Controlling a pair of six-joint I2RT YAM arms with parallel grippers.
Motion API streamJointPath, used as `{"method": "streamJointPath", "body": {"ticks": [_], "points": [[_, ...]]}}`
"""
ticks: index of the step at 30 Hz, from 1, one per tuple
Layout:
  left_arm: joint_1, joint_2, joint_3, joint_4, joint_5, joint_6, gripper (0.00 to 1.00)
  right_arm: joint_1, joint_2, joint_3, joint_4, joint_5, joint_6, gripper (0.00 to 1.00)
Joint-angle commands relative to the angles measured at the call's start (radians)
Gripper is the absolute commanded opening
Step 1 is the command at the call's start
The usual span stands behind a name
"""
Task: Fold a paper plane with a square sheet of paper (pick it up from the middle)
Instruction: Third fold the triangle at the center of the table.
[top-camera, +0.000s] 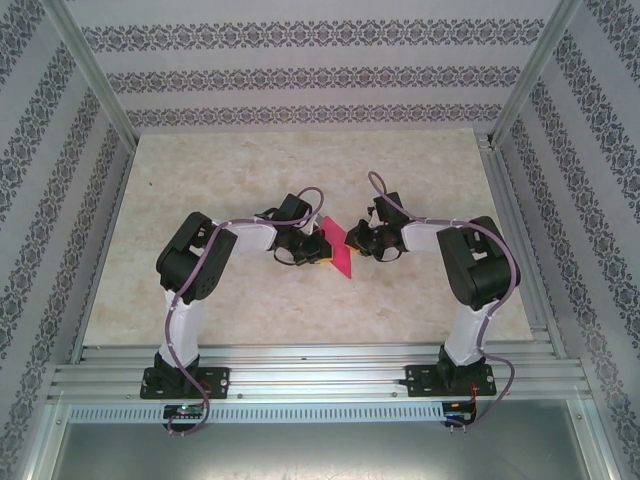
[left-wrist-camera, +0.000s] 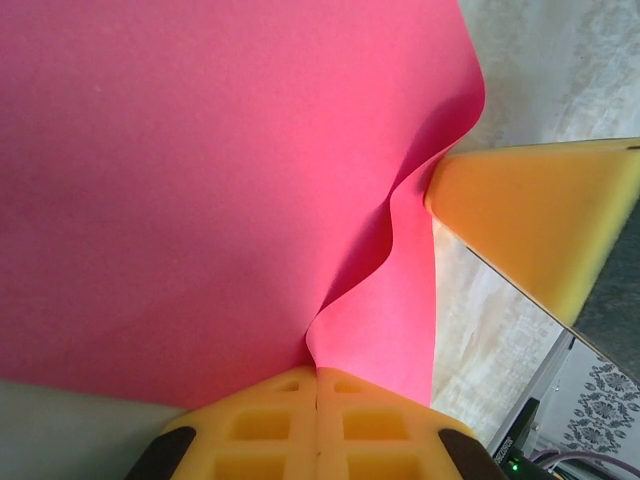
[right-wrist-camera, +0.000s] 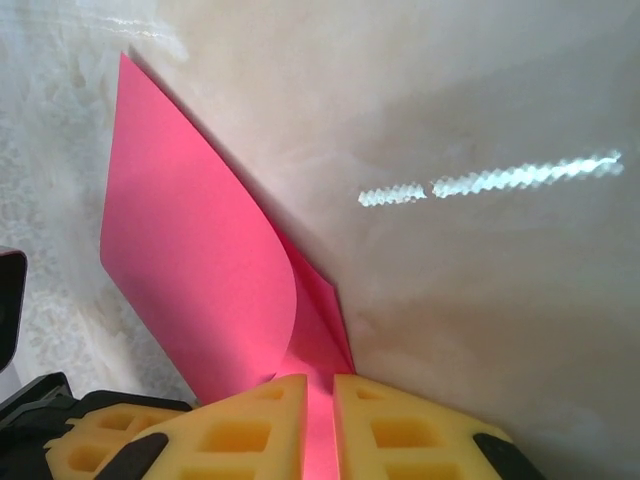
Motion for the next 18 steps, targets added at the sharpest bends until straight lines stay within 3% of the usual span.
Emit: {"method": "streamJointPath", "body": {"ticks": [1, 6, 12, 18], "points": [[0.002, 0.038, 0.003, -0.057, -0.031, 0.027, 0.05, 0.013, -0.088, 0.016, -0.074, 0.035, -0.040, 0.16], [0.002, 0.038, 0.005, -0.052, -0.028, 0.023, 0.05, 0.035, -0.203, 0.001, -0.091, 0.020, -0.037, 0.18], [0.002, 0.034, 0.002, -0.052, -0.029, 0.024, 0.05, 0.074, -0.176, -0.092, 0.028, -0.066, 0.025, 0.17], [0.002, 0.035, 0.004, -0.054, -0.028, 0.028, 0.05, 0.076, -0.085, -0.124, 0.058, -0.062, 0.018, 0.17]]}}
